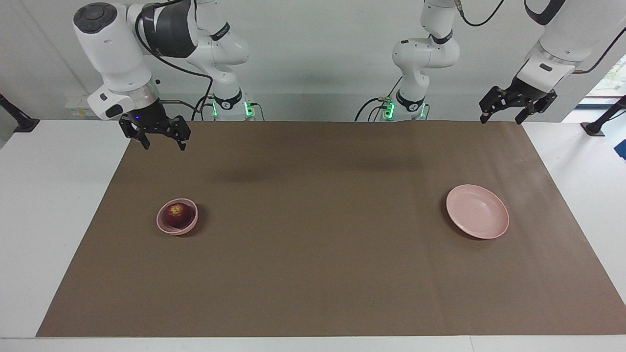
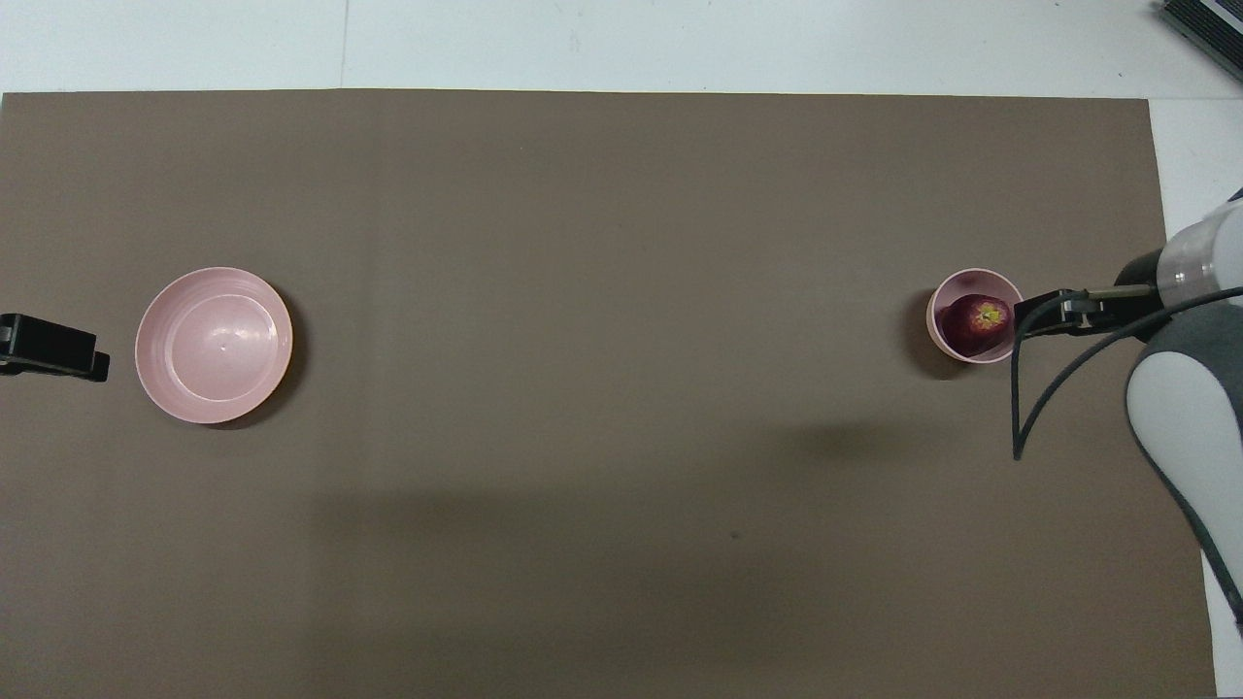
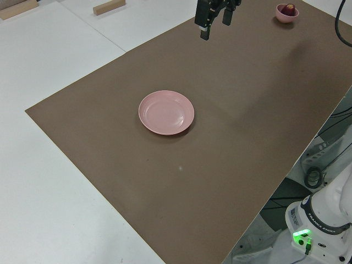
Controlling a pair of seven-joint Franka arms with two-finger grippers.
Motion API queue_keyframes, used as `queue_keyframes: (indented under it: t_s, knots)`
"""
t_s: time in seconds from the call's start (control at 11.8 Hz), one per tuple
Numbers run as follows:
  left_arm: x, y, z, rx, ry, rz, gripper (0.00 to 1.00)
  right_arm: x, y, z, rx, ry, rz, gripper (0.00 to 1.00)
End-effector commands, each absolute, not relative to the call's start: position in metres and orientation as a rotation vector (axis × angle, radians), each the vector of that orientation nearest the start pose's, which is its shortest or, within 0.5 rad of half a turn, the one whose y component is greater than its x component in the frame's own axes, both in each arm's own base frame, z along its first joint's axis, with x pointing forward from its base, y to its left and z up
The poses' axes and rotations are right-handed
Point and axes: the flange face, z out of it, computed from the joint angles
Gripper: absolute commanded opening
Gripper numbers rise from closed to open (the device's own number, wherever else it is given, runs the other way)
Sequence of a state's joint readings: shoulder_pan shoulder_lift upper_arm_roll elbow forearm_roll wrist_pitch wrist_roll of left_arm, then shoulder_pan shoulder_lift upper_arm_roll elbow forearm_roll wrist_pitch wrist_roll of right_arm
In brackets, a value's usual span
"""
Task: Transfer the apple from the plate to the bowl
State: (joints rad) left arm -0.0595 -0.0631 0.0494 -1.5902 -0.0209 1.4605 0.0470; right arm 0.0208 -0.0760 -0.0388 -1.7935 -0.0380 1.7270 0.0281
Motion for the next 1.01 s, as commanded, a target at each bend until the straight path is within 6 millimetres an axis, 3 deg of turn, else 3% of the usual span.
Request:
queue_keyframes:
  t_s: [0.0, 0.17, 0.34, 0.51, 0.93]
  knots:
    - [0.52, -0.005, 0.643, -3.158, 0.097, 0.111, 1.0, 0.528, 0.006, 0.587, -3.152, 0.106, -0.03, 1.0]
    - [0.52, -0.005, 0.643, -3.158, 0.097, 0.111, 1.0, 0.524, 0.007, 0.604, -3.151, 0.117, -0.03, 1.0]
    - [0.52, -0.005, 0.643, -3.158, 0.097, 0.113, 1.0, 0.52, -0.004, 0.648, -3.15, 0.136, -0.013, 1.0]
    - [0.52, -0.005, 0.643, -3.158, 0.097, 0.111, 1.0, 0.508, -0.008, 0.675, -3.15, 0.138, 0.026, 1.0]
    - [0.52, -0.005, 0.643, -3.158, 0.097, 0.113, 1.0, 0.498, -0.007, 0.674, -3.118, 0.113, 0.06, 1.0]
